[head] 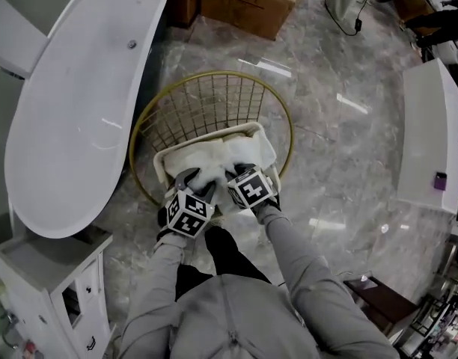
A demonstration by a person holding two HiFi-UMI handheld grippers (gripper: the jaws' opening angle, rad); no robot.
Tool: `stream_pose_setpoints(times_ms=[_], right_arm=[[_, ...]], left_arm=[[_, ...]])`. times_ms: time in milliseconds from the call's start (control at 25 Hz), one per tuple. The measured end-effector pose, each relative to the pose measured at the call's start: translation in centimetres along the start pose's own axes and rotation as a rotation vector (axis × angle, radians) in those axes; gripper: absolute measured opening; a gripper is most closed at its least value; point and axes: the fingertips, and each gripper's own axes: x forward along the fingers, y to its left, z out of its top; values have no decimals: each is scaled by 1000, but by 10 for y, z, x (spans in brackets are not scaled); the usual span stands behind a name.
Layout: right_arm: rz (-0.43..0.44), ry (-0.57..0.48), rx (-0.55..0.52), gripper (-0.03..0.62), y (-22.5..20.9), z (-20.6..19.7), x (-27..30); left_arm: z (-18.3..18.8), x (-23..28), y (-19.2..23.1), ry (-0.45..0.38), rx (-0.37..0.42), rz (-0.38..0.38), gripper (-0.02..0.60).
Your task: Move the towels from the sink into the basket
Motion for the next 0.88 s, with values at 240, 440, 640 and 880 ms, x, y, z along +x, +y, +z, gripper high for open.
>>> stream_pose_setpoints(times_ms=[240, 440, 640, 880], right_arm=[[40, 10, 46, 40, -12, 10, 8], [58, -61, 85, 67, -10, 17, -22], [12, -194, 132, 104, -7, 22, -72], [-75, -339, 179, 106, 2, 25, -128]], left_arm=[[8, -6, 21, -43, -21, 35, 331], [13, -33, 24, -81, -48, 58, 357], [27, -80, 21, -182, -88, 96, 357], [44, -144, 21, -330, -102, 147, 357]])
